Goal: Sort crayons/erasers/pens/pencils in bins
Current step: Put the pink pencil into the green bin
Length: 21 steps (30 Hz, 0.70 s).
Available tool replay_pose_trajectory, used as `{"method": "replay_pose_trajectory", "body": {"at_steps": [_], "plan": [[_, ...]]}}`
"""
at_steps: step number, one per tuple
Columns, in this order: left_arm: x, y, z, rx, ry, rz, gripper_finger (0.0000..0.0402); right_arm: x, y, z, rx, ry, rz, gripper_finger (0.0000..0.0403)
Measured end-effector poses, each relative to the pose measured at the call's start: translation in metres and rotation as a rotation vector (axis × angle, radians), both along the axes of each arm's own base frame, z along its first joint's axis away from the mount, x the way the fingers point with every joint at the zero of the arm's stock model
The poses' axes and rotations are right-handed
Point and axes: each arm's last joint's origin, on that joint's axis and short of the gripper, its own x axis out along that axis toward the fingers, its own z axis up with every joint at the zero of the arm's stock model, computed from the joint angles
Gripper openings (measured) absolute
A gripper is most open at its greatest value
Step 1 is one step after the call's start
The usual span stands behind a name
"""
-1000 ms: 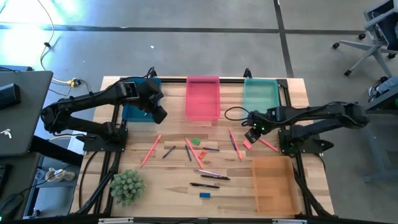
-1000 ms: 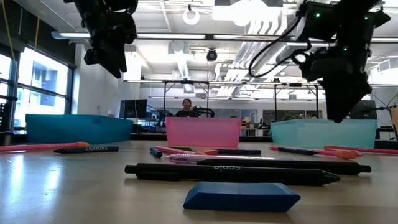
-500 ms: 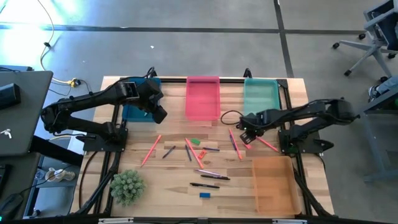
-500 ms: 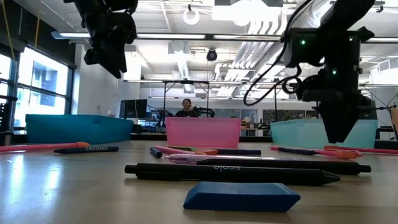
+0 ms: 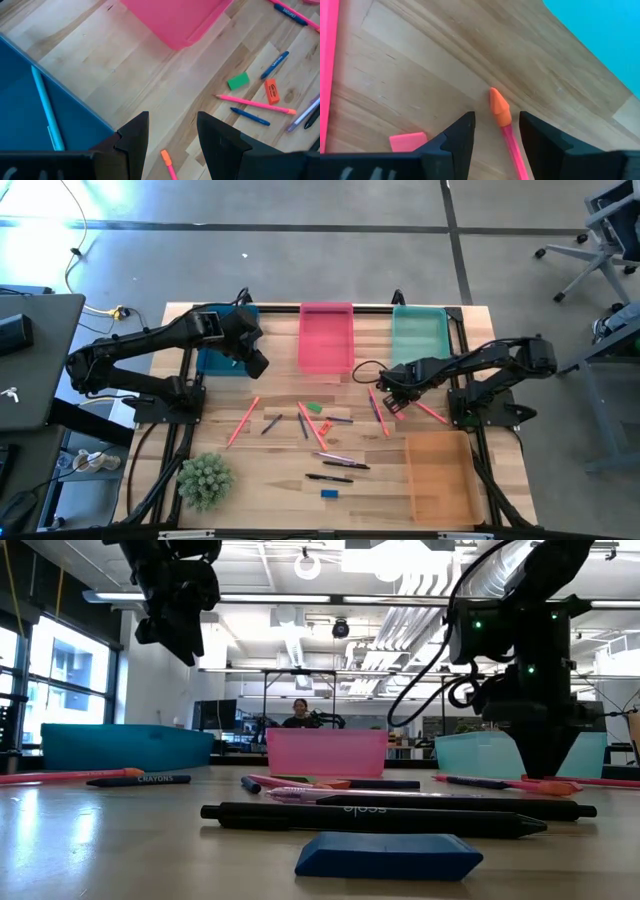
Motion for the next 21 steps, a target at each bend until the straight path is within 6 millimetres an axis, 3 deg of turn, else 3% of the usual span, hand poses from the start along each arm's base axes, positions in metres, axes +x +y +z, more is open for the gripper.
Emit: {"method": "replay_pose_trajectory", "body": {"at_steps": [12, 21], "plan": [[0.0000, 0.0000, -0.0001, 0.000, 0.000, 0.000, 0.0156, 0.0003, 0.0005, -0.0004, 0.013, -0.003, 0.022, 0.0022], [0.0001, 0.0000, -0.0001, 0.000, 0.000, 0.000, 0.0156, -0.0026, 0.0007, 0.0054, 0.005, -0.026, 0.046, 0.0011]]}}
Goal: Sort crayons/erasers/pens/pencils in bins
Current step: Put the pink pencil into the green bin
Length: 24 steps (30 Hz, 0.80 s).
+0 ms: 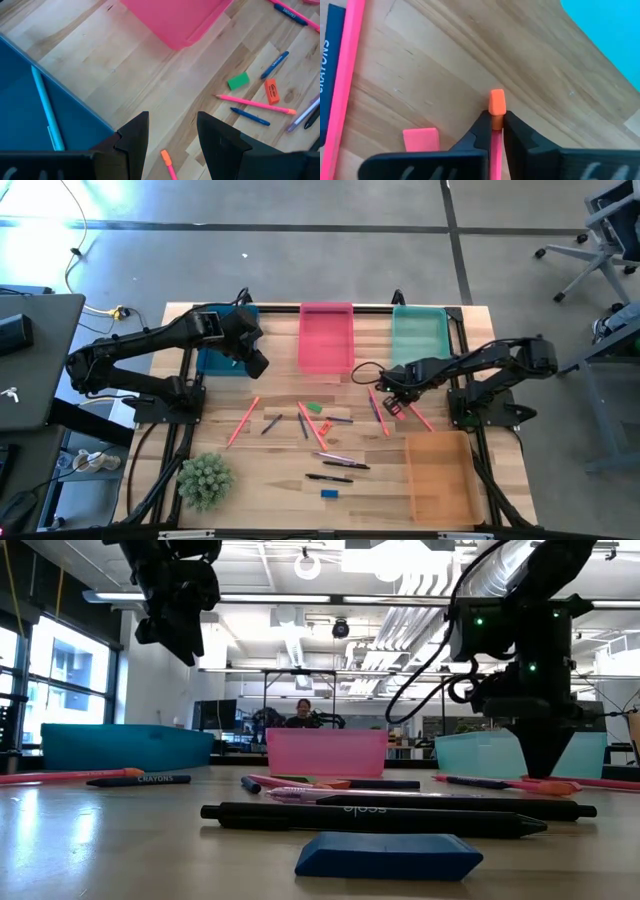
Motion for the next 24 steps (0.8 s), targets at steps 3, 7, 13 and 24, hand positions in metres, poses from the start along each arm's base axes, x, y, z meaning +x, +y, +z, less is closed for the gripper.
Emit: {"method": "replay_pose_trajectory", "body": {"at_steps": [3, 7, 13, 24], "plan": [[0.000, 0.000, 0.000, 0.000, 0.000, 0.000, 0.0156, -0.005, 0.000, 0.006, -0.019, -0.010, -0.003, 0.0011], [0.000, 0.000, 0.000, 0.001, 0.000, 0.000, 0.0156, -0.009, 0.000, 0.017, -0.035, -0.052, -0.027, 0.0012], [0.000, 0.000, 0.000, 0.016, 0.008, -0.004, 0.0156, -0.015, -0.001, 0.036, -0.075, -0.162, -0.053, 0.0012], [0.000, 0.001, 0.000, 0.020, 0.010, 0.000, 0.0156, -0.030, -0.002, 0.081, -0.176, -0.502, -0.100, 0.0012]]}}
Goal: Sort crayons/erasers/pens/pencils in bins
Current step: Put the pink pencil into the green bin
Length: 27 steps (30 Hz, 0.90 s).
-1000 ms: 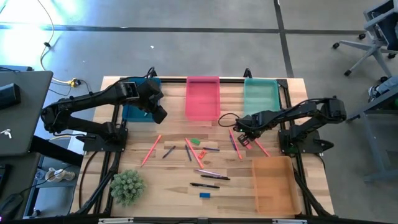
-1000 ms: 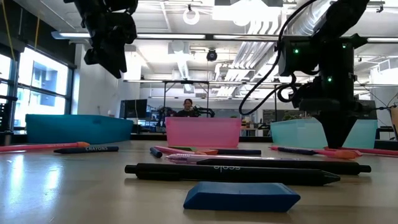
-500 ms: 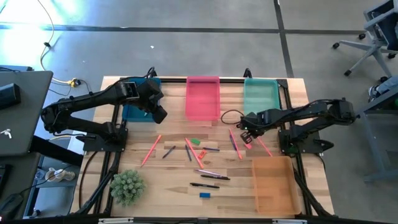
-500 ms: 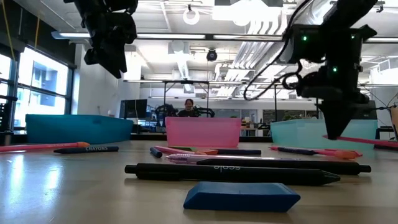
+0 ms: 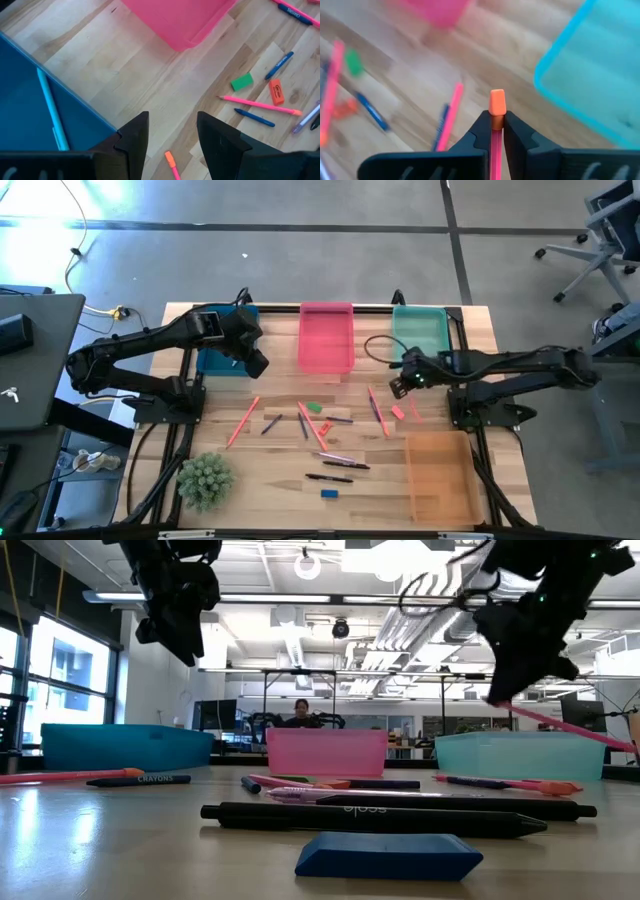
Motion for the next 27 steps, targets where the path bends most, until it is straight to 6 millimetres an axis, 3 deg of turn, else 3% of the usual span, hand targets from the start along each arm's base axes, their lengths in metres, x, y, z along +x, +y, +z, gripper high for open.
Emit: {"method": "replay_pose_trajectory", "body": {"at_steps": [15, 20, 27], "plan": [[0.000, 0.000, 0.000, 0.001, 0.001, 0.013, 0.0156, -0.026, -0.019, 0.056, -0.286, -0.425, -0.147, 0.0012], [0.000, 0.000, 0.000, 0.001, 0.001, 0.013, 0.0156, -0.032, -0.030, 0.066, -0.462, -0.424, -0.203, 0.0012], [0.000, 0.000, 0.000, 0.000, 0.000, 0.015, 0.0156, -0.040, -0.048, 0.069, -0.648, -0.284, -0.260, 0.0012]]}}
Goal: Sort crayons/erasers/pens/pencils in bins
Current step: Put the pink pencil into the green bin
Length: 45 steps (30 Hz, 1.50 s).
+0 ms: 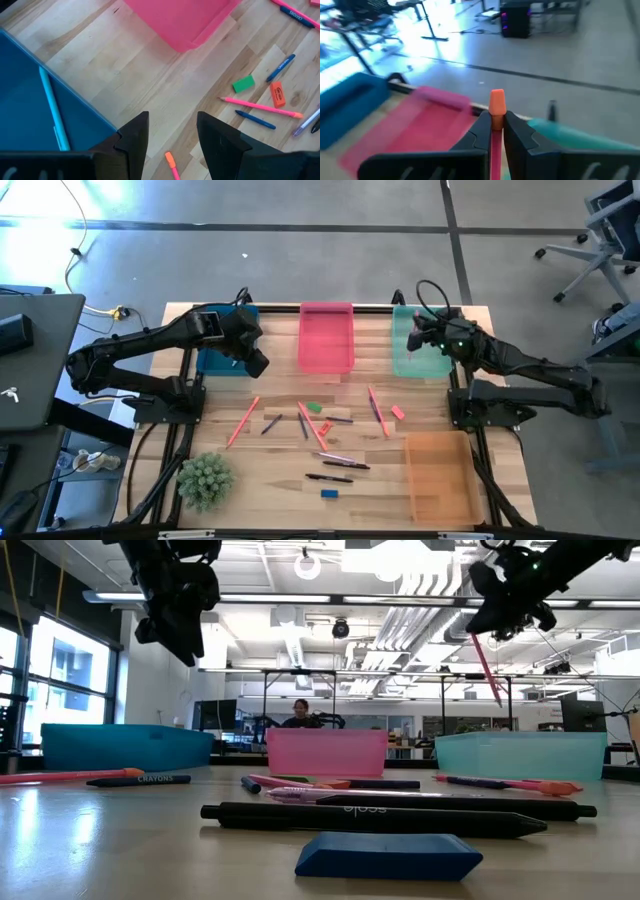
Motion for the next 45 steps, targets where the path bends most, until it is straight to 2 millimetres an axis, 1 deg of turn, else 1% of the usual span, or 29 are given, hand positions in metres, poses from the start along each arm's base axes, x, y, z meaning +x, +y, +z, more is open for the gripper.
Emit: {"method": "replay_pose_trajectory", "body": {"at_steps": [5, 11, 14, 19, 23, 31, 45], "plan": [[0.000, 0.000, 0.000, 0.000, 0.000, 0.000, 0.0156, -0.005, -0.014, -0.006, -0.003, 0.105, -0.068, 0.0012], [0.000, 0.000, 0.000, 0.000, 0.000, 0.000, 0.0156, -0.001, -0.034, -0.028, 0.138, 0.238, -0.067, 0.0012], [0.000, 0.000, 0.000, 0.000, 0.000, 0.000, 0.0156, 0.001, -0.042, -0.036, 0.186, 0.272, -0.102, 0.0012], [0.000, 0.000, 0.000, 0.000, -0.001, 0.000, 0.0156, 0.002, -0.053, -0.048, 0.269, 0.311, -0.098, 0.0012], [0.000, 0.000, 0.000, 0.000, 0.000, 0.000, 0.0156, 0.003, -0.061, -0.056, 0.303, 0.356, -0.111, 0.0012], [0.000, 0.000, 0.000, 0.001, 0.000, 0.000, 0.0156, 0.005, -0.071, -0.068, 0.308, 0.493, -0.072, 0.0012], [0.000, 0.000, 0.000, 0.013, 0.007, 0.007, 0.0156, 0.013, -0.079, -0.087, 0.375, 0.581, -0.047, 0.0016]]}}
